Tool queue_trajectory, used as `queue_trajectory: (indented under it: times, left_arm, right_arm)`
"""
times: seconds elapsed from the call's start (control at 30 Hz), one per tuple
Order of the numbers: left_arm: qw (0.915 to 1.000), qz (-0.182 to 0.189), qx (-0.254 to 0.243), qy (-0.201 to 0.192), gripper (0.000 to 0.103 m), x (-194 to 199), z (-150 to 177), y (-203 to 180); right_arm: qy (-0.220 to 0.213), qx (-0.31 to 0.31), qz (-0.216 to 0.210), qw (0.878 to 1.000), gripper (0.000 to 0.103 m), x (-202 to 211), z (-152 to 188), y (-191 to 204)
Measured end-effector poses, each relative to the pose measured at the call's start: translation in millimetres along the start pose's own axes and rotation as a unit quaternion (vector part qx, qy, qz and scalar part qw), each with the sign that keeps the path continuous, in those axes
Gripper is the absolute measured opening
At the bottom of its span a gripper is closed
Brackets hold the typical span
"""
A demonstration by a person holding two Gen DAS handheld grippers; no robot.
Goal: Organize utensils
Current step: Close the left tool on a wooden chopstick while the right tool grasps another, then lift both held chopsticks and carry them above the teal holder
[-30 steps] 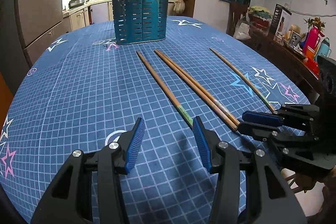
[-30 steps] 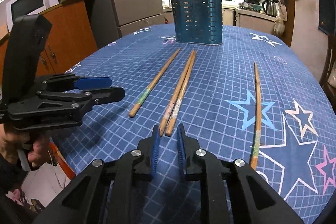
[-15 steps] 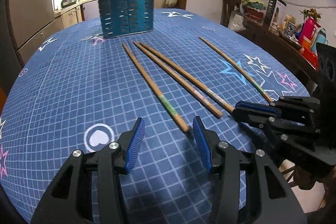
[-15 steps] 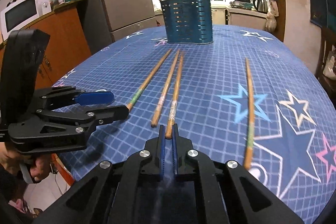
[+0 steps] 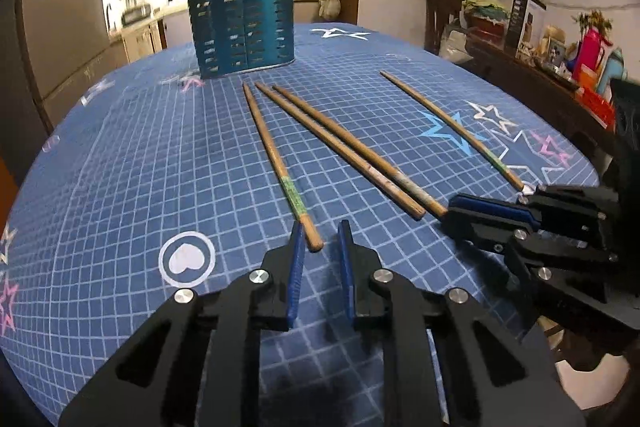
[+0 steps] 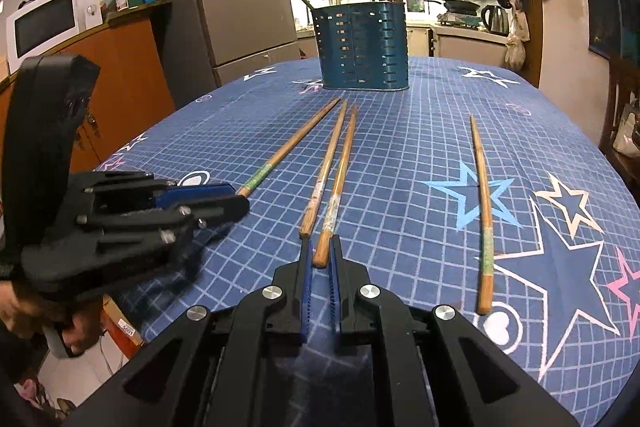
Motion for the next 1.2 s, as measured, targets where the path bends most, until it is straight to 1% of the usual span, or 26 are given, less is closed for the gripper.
queue_trajectory:
  times: [0.13, 0.2, 0.33, 0.4, 0.47, 0.63, 0.83, 1.0, 1.1, 1.2]
  left_arm:
    - [0.9999, 0.004, 0.014, -0.009, 0.016, -3, -3, 4]
    - [0.9999, 0.004, 0.014, -0.009, 0.016, -3, -4, 4]
    - [0.9999, -0.007, 0.008, -0.012, 0.016, -2, -2, 0]
    - [0.9998, -0.004, 0.014, -0.014, 0.016, -2, -2, 2]
    - [0.9997, -0.004, 0.018, -0.016, 0.015, -1, -1, 3]
    - [0.9992, -0.007, 0.029, -0.025, 0.007, 3, 4, 4]
    - [0.9986, -0.004, 0.04, -0.033, 0.007, 6, 5, 7]
    - [0.9965, -0.016, 0.043, -0.07, 0.006, 27, 1, 9]
    - [0.9943, -0.023, 0.039, -0.097, 0.006, 45, -6, 11]
    - [0.9908, -0.037, 0.03, -0.126, 0.005, 63, -16, 12]
  right_arm:
    - [-0.008, 0.002, 0.005, 1.0, 0.011, -3, -1, 2]
    - [-0.011, 0.005, 0.006, 1.0, 0.013, -3, -1, 3]
    - [-0.016, 0.004, 0.008, 1.0, 0.013, -5, -2, 4]
    - [-0.017, 0.003, 0.009, 1.0, 0.012, -5, -3, 5]
    - [-0.02, 0.002, 0.015, 1.0, 0.01, -5, -2, 5]
    - [-0.03, -0.008, 0.015, 0.999, 0.009, -1, 2, 3]
    - [-0.047, -0.01, 0.024, 0.999, 0.008, 11, -1, -3]
    - [-0.071, 0.004, 0.035, 0.997, 0.008, 31, -12, -6]
    - [-0.093, 0.016, 0.044, 0.995, 0.008, 49, -23, -6]
    - [-0.114, 0.024, 0.05, 0.992, 0.008, 64, -36, -7]
Point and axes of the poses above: each gripper's, at about its wrist camera, not at the fingertips, and x roughly against the way its jaws point, y to its left, z to its underside, the point moved 7 cm from there along -x, roughly the way its jaws point, and after that the axes turned 3 degrees about y, right-handed, at the moved point
